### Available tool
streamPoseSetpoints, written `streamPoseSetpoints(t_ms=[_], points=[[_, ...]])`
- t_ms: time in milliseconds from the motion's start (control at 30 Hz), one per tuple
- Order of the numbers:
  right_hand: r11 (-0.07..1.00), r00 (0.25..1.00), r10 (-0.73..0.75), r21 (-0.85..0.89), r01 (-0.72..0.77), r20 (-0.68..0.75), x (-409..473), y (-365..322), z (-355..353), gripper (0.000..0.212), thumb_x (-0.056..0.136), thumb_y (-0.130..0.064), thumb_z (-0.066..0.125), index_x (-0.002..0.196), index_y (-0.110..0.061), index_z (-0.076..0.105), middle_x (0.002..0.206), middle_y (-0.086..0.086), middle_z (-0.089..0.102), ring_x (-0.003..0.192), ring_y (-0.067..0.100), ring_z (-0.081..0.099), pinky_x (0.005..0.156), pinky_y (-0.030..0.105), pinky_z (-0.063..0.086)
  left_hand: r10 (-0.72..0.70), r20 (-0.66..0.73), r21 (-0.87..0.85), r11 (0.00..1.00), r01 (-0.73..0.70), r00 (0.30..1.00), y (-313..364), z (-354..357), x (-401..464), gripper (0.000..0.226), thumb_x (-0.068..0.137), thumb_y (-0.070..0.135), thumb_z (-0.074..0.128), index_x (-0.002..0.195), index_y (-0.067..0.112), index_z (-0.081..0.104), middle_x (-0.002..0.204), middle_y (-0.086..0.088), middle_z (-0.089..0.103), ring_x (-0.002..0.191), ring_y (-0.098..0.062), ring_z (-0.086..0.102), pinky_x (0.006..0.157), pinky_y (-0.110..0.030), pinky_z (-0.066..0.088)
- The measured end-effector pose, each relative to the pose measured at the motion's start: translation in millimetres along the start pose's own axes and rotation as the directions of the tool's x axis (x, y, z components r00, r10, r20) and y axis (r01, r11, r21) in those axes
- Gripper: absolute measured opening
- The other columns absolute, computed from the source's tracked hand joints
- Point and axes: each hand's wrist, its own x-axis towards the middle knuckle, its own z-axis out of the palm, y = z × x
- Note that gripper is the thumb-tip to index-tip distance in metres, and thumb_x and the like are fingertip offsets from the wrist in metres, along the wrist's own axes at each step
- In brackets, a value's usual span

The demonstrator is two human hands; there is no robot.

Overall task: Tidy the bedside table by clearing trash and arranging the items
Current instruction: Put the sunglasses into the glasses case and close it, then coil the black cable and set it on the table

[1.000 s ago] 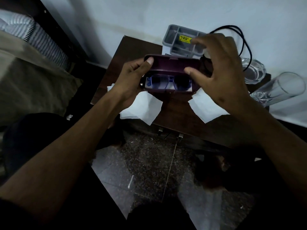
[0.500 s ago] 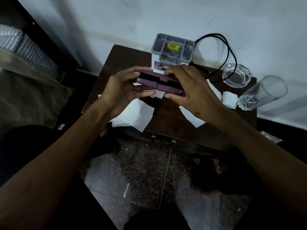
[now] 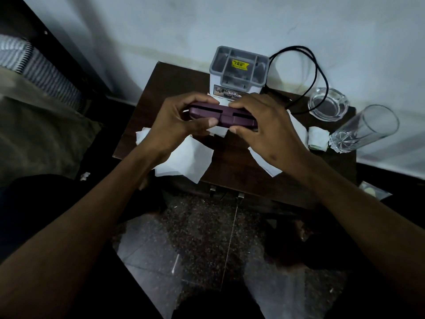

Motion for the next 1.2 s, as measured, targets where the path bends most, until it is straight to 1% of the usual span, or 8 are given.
streamPoseSetpoints(t_ms=[133, 367, 600, 700, 800, 900, 1067, 1200], points=[[1.000, 1.000, 0.014, 0.015, -0.014, -0.002, 0, -2, 0, 0.042, 0.085, -0.022, 0.082, 0.124, -0.014, 0.069, 0.122, 0.002, 0.070, 0.114, 0.023, 0.062, 0.096, 0.033, 0.048, 0.032, -0.046, 0.014, 0.999, -0.031, 0.998, -2, 1, 0, 0.037, 0.089, 0.003, 0.083, 0.124, -0.003, 0.072, 0.117, -0.028, 0.072, 0.093, -0.026, 0.073, 0.077, -0.040, 0.066], [1.000, 1.000, 0.018, -0.001, -0.018, 0.006, -1, -4, 2, 0.040, 0.086, -0.019, 0.082, 0.123, -0.013, 0.070, 0.122, 0.004, 0.070, 0.115, 0.024, 0.062, 0.096, 0.036, 0.051, 0.066, -0.028, 0.162, 0.985, -0.061, 0.997, -3, -2, 2, 0.031, 0.089, 0.013, 0.086, 0.118, 0.006, 0.076, 0.108, -0.016, 0.075, 0.089, -0.021, 0.071, 0.079, -0.050, 0.066], [0.988, 0.998, 0.006, -0.155, 0.004, 0.065, -15, -17, 25, 0.049, 0.093, -0.025, 0.075, 0.138, -0.015, 0.058, 0.132, 0.006, 0.062, 0.121, 0.030, 0.058, 0.096, 0.047, 0.053, 0.244, 0.091, 0.720, 0.653, -0.233, 0.965, -5, -15, -6, 0.038, 0.086, 0.025, 0.086, 0.122, 0.019, 0.075, 0.115, 0.000, 0.077, 0.100, -0.021, 0.072, 0.088, -0.043, 0.059], [0.991, 0.997, 0.054, -0.122, -0.047, 0.056, -18, -15, 22, 0.060, 0.096, -0.024, 0.072, 0.149, -0.014, 0.047, 0.143, 0.010, 0.056, 0.131, 0.032, 0.056, 0.104, 0.048, 0.053, 0.221, -0.085, 0.697, 0.710, -0.101, 0.972, -6, -38, -1, 0.038, 0.084, 0.014, 0.087, 0.119, 0.018, 0.075, 0.115, 0.000, 0.076, 0.098, -0.019, 0.073, 0.087, -0.039, 0.063], [0.989, 0.995, 0.097, -0.110, -0.094, 0.025, -19, -3, 6, 0.055, 0.098, -0.020, 0.067, 0.149, -0.017, 0.047, 0.144, 0.009, 0.055, 0.131, 0.028, 0.058, 0.104, 0.045, 0.054, 0.173, -0.344, 0.585, 0.808, 0.066, 0.923, -12, -68, 18, 0.035, 0.083, 0.013, 0.083, 0.116, 0.016, 0.072, 0.112, -0.005, 0.074, 0.090, -0.022, 0.074, 0.063, -0.041, 0.066], [0.983, 0.984, 0.162, -0.078, -0.168, -0.080, -16, 15, -22, 0.045, 0.097, -0.015, 0.066, 0.140, -0.019, 0.055, 0.135, 0.006, 0.061, 0.120, 0.023, 0.063, 0.099, 0.046, 0.055, 0.195, -0.414, 0.661, 0.736, 0.147, 0.889, -32, -86, 42, 0.032, 0.081, 0.009, 0.079, 0.111, 0.011, 0.068, 0.116, -0.009, 0.071, 0.105, -0.024, 0.069, 0.084, -0.039, 0.062], [0.952, 0.946, 0.280, -0.084, -0.296, -0.162, -40, 37, -68, 0.030, 0.093, -0.007, 0.069, 0.122, -0.012, 0.069, 0.118, 0.005, 0.072, 0.098, 0.007, 0.061, 0.086, -0.001, 0.038, 0.171, -0.378, 0.761, 0.617, 0.200, 0.910, -59, -92, 63, 0.032, 0.084, 0.000, 0.073, 0.113, 0.005, 0.061, 0.125, -0.019, 0.061, 0.112, -0.035, 0.062, 0.085, -0.034, 0.048], [0.930, 0.932, 0.354, -0.076, -0.360, -0.081, -68, 57, -76, 0.025, 0.093, -0.012, 0.070, 0.118, -0.012, 0.071, 0.116, 0.005, 0.075, 0.100, 0.021, 0.072, 0.087, 0.037, 0.056, 0.146, -0.315, 0.797, 0.576, 0.178, 0.938, -66, -86, 59, 0.040, 0.084, -0.002, 0.070, 0.121, 0.003, 0.055, 0.132, -0.023, 0.054, 0.117, -0.040, 0.057, 0.085, -0.032, 0.041]])
